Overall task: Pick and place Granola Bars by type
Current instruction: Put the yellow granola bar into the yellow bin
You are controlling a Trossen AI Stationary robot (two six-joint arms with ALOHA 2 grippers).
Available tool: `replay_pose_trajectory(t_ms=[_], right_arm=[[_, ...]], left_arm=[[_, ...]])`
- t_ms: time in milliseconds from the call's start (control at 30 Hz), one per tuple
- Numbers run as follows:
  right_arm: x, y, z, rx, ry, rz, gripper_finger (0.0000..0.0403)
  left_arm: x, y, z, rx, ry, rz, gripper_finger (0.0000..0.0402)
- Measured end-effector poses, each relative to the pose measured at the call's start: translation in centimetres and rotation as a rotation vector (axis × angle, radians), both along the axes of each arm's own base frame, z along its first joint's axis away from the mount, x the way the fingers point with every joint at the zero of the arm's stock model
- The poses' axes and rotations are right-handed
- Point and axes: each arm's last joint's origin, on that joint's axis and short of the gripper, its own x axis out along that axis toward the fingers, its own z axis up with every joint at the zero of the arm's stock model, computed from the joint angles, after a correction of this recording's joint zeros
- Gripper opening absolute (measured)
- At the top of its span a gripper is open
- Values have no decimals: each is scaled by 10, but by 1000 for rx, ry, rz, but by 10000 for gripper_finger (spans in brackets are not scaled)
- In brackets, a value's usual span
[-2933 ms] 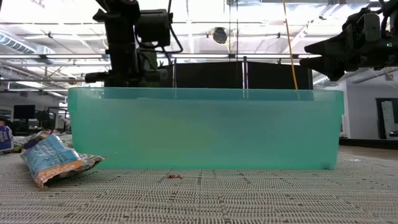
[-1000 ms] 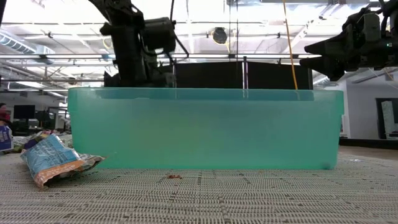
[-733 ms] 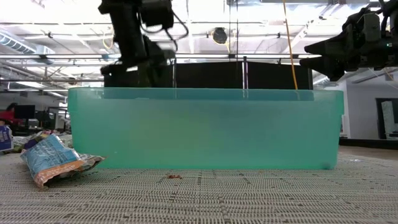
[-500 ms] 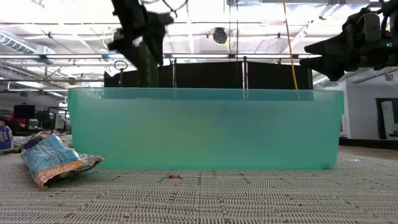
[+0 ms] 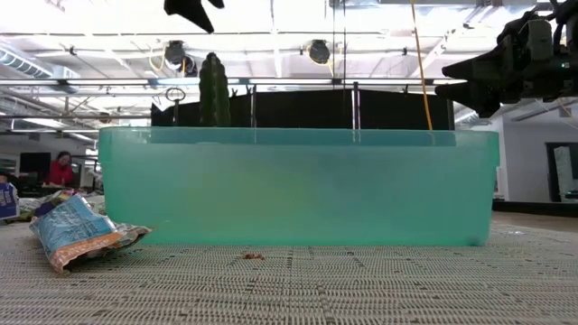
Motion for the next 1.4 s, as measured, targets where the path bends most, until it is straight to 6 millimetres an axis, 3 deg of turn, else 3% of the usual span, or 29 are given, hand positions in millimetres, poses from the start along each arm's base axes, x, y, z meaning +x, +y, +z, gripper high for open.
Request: replay_pose_trajectory(t_ms=[267, 700, 967, 1400], right_arm=[[0, 0, 0, 0, 3, 0, 279], [0, 0, 0, 0, 4, -1, 279], [0, 0, 0, 0, 5, 0, 279], [0, 0, 0, 0, 5, 0, 279]], left_arm=[[-31, -20, 24, 119, -10, -257, 303], [-60, -59, 30, 206, 25, -557, 309], [-65, -98, 24, 283, 78, -725, 300], [-45, -175, -11, 386, 227, -905, 291]])
